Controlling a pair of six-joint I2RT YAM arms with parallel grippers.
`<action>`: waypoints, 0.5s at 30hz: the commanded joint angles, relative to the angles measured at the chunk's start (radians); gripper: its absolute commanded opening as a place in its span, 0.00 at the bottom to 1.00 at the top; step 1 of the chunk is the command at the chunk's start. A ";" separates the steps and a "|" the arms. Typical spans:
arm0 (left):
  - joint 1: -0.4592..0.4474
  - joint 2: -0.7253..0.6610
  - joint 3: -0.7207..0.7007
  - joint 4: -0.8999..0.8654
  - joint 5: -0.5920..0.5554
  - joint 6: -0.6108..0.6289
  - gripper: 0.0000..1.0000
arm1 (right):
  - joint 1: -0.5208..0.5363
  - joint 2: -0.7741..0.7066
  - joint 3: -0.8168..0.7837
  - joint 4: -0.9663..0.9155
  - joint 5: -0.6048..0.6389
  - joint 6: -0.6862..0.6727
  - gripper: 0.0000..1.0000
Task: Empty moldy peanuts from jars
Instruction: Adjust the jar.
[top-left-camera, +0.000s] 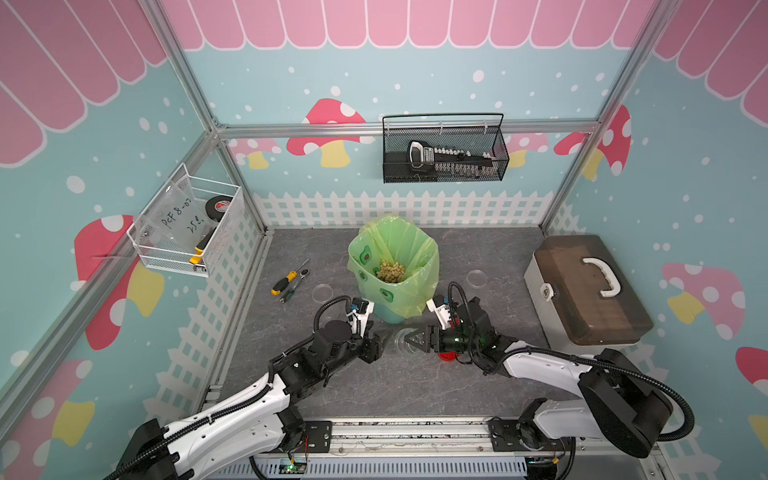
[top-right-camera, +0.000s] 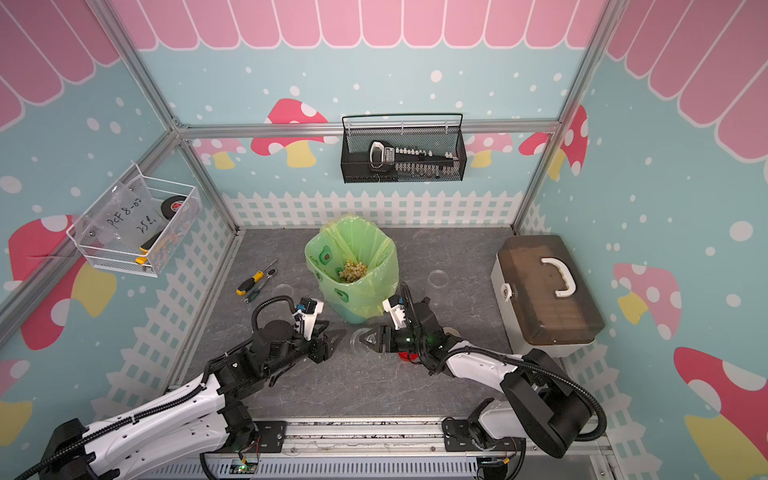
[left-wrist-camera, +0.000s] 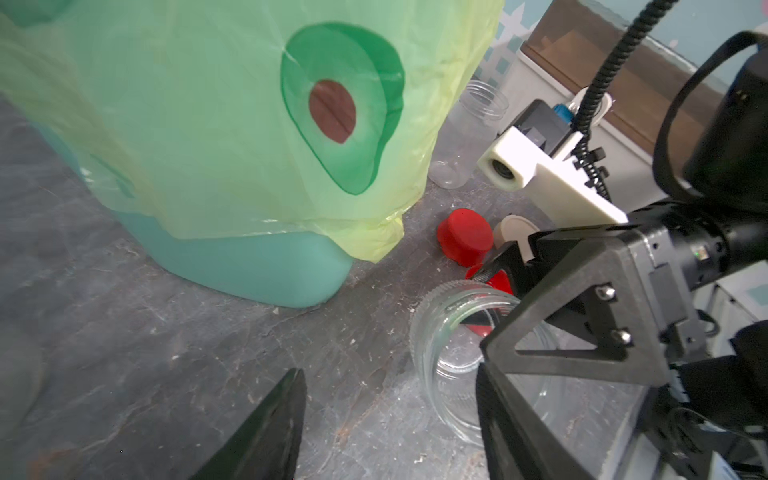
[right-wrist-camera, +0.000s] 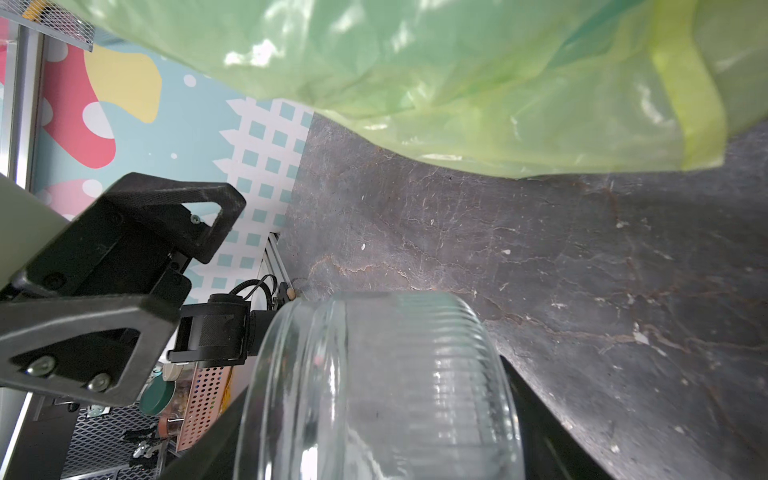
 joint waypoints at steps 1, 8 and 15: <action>0.015 0.037 0.048 -0.034 0.138 -0.078 0.61 | 0.013 -0.026 0.035 0.063 0.008 0.008 0.45; 0.049 0.098 0.070 -0.069 0.185 -0.123 0.55 | 0.026 -0.041 0.050 0.074 0.030 0.011 0.45; 0.062 0.126 0.074 -0.076 0.190 -0.130 0.49 | 0.039 -0.049 0.059 0.073 0.059 0.011 0.43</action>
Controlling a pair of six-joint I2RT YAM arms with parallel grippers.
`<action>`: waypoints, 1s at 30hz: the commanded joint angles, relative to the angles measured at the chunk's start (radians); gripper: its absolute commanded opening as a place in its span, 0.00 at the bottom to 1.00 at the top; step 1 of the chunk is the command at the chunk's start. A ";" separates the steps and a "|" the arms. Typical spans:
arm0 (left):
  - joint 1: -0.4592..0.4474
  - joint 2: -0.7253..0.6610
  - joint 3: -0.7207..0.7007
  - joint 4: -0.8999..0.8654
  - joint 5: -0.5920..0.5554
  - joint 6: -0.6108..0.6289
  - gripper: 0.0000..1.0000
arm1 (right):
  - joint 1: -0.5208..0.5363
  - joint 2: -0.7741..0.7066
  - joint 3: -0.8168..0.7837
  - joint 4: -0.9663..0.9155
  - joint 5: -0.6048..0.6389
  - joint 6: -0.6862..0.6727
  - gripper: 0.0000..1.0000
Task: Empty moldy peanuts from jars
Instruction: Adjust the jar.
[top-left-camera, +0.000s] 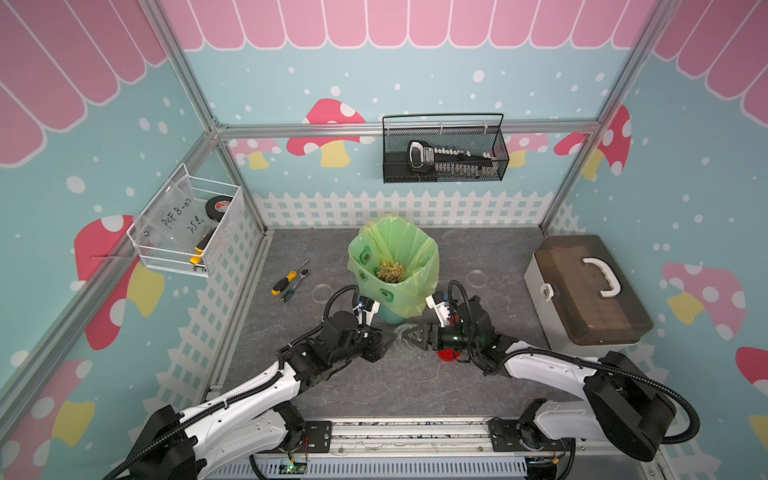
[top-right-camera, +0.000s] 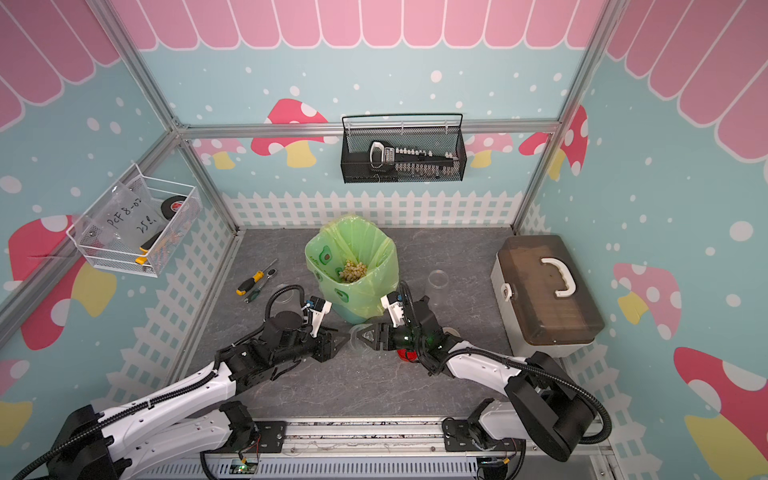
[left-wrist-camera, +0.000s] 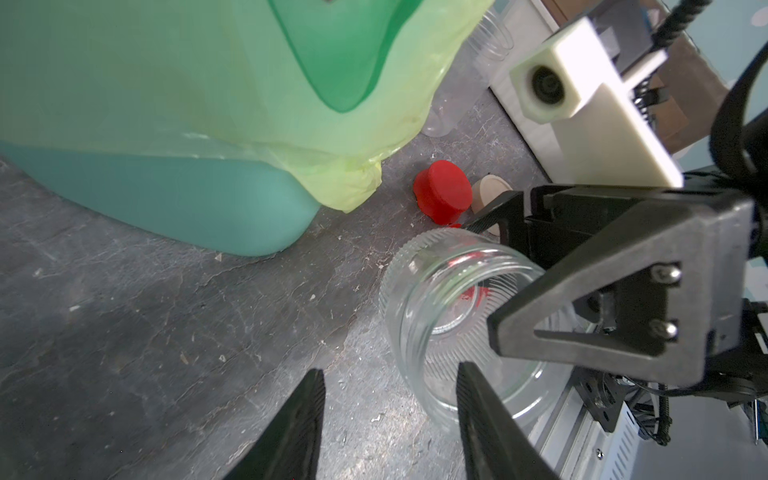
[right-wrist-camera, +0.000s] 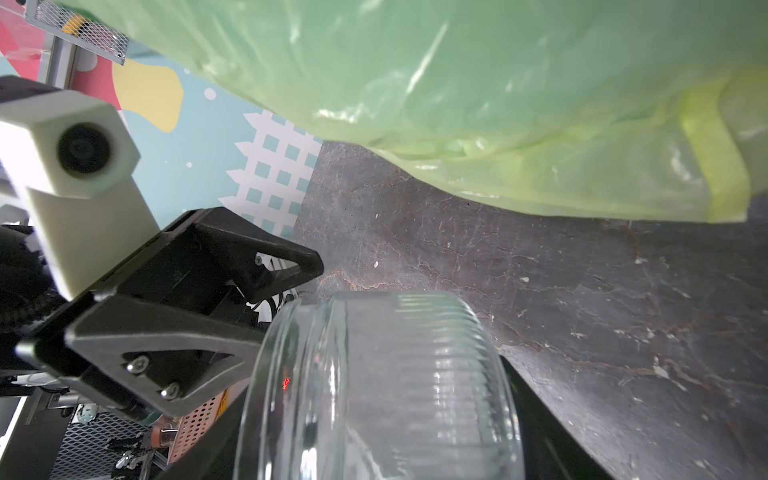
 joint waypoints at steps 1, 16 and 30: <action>0.005 0.014 0.030 -0.007 0.025 -0.027 0.48 | 0.017 -0.024 0.039 0.054 0.019 0.010 0.44; 0.012 0.077 0.054 0.000 -0.018 -0.020 0.27 | 0.066 0.018 0.067 0.054 0.079 -0.010 0.44; 0.033 0.119 0.054 -0.022 -0.032 -0.005 0.11 | 0.137 0.110 0.070 0.095 0.183 -0.037 0.55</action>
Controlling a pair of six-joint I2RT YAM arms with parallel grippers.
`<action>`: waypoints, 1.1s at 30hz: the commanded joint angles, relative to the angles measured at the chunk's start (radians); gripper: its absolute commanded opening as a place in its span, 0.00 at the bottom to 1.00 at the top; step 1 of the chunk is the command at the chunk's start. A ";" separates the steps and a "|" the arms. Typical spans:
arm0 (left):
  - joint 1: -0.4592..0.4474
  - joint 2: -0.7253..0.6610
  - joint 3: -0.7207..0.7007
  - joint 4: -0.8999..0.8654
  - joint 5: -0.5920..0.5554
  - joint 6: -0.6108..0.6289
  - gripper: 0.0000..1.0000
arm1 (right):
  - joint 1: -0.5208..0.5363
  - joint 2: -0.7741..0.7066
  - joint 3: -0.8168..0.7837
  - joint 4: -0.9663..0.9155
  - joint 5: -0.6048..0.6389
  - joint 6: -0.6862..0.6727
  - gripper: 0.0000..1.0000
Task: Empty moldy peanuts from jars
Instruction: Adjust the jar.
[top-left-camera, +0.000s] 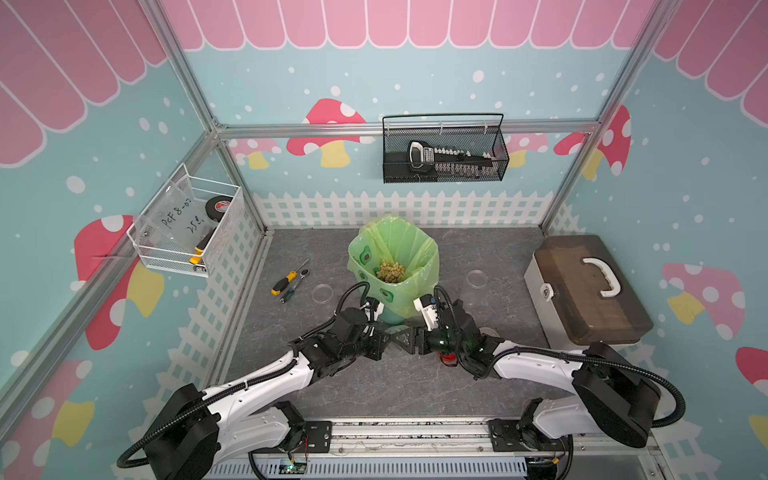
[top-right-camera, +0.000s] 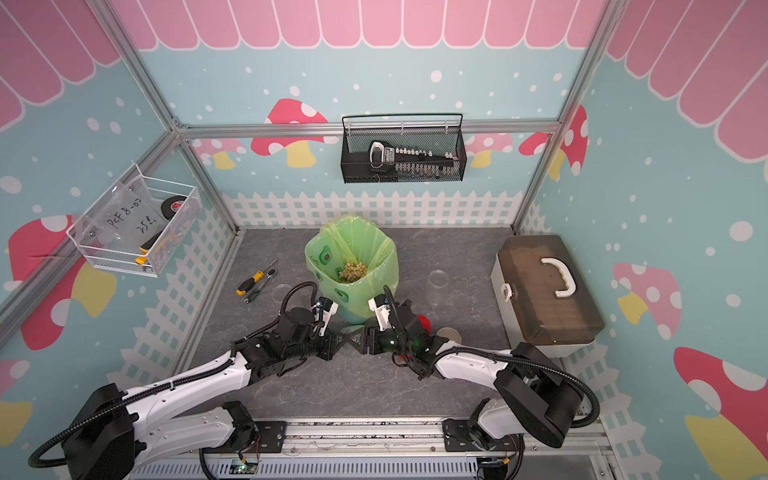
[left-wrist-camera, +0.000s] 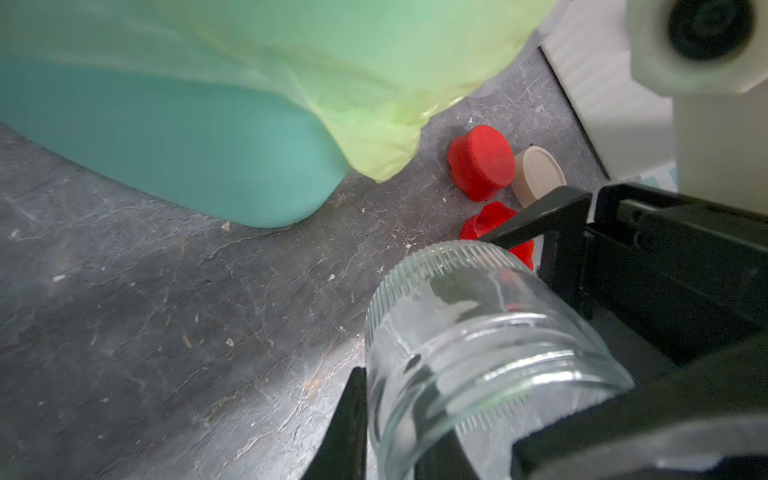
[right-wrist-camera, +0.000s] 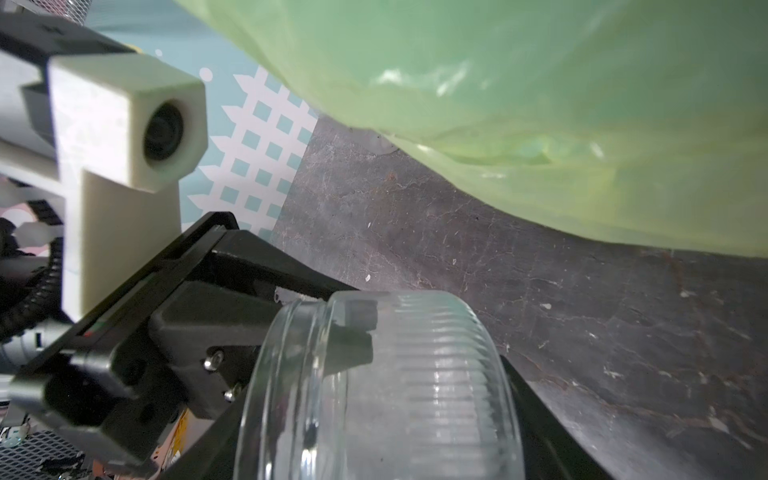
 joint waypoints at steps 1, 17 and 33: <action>0.020 -0.018 0.022 -0.016 -0.024 -0.004 0.07 | 0.009 0.032 0.017 0.077 0.005 -0.004 0.58; 0.039 -0.030 0.091 -0.197 -0.059 0.032 0.00 | 0.009 0.035 0.018 0.060 -0.042 -0.086 0.99; 0.077 -0.032 0.254 -0.502 -0.172 0.076 0.00 | 0.008 -0.277 0.114 -0.419 0.639 -0.637 0.99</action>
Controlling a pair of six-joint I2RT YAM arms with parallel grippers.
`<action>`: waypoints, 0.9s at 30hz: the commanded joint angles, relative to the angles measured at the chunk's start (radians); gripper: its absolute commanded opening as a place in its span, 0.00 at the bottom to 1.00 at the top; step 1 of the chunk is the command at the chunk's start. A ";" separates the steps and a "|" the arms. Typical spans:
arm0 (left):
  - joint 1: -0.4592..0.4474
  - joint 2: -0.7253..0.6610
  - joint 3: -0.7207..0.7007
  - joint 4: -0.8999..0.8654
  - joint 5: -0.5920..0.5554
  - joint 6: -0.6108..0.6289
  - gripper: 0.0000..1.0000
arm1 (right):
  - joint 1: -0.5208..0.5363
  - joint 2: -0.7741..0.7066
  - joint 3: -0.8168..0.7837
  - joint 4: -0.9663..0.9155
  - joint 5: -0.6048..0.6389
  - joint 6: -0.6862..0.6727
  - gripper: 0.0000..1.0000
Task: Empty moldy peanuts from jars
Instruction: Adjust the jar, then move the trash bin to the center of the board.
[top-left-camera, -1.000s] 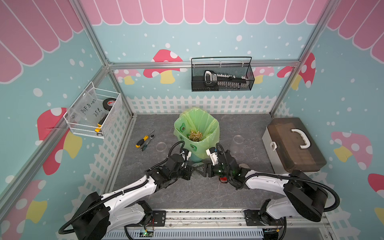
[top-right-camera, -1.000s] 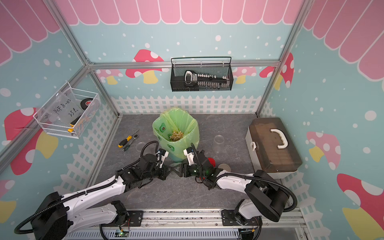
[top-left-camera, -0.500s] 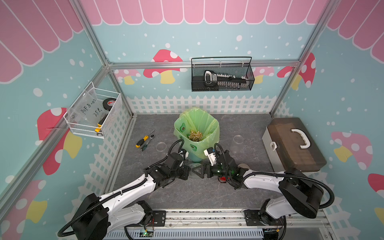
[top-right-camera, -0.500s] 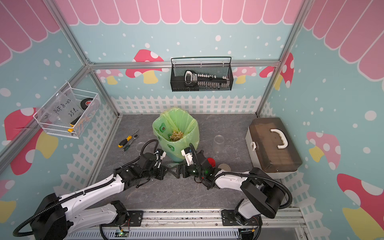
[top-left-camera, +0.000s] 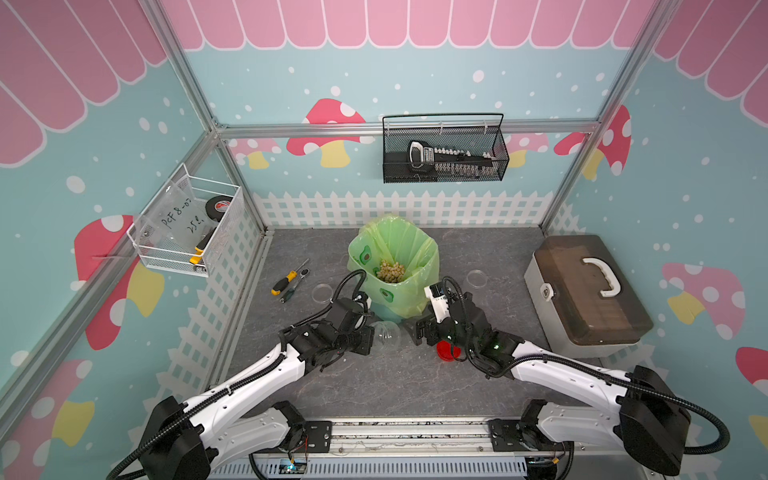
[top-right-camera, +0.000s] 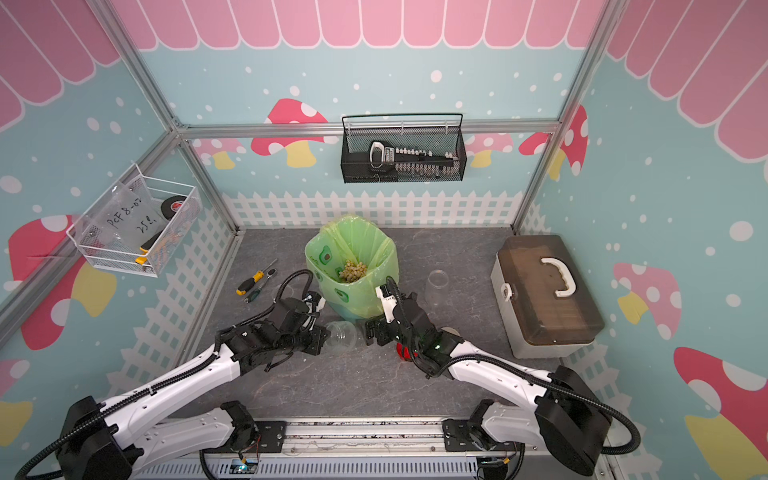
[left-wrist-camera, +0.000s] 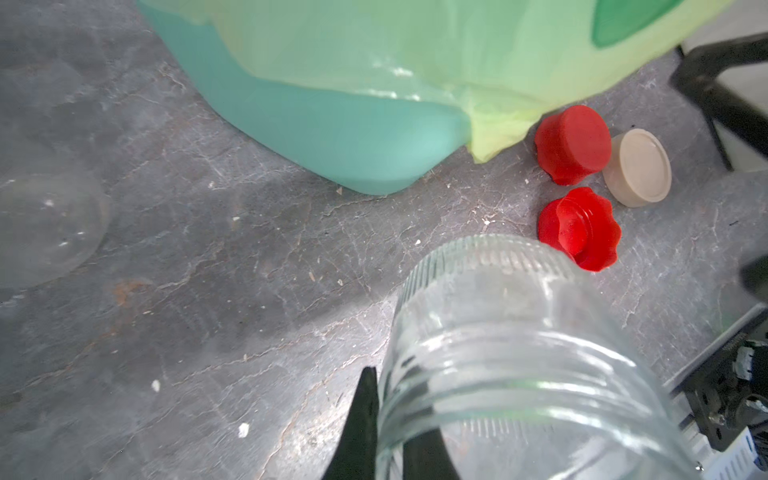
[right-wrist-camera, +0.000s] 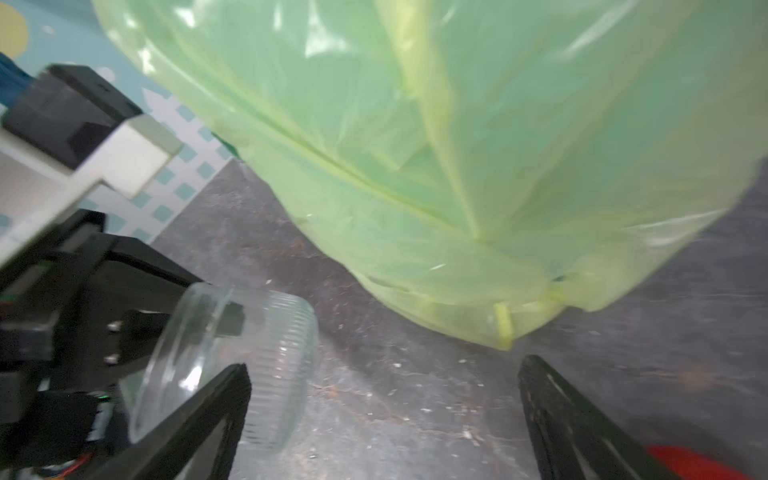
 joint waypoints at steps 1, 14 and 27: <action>0.028 0.018 0.080 -0.103 -0.045 0.023 0.00 | -0.001 -0.065 0.022 -0.097 0.254 -0.206 0.99; 0.144 0.109 0.242 -0.368 -0.116 0.106 0.00 | -0.018 -0.470 -0.271 0.055 0.381 -0.225 0.99; 0.324 0.290 0.339 -0.459 -0.126 0.258 0.00 | -0.046 -0.578 -0.336 0.068 0.384 -0.191 0.99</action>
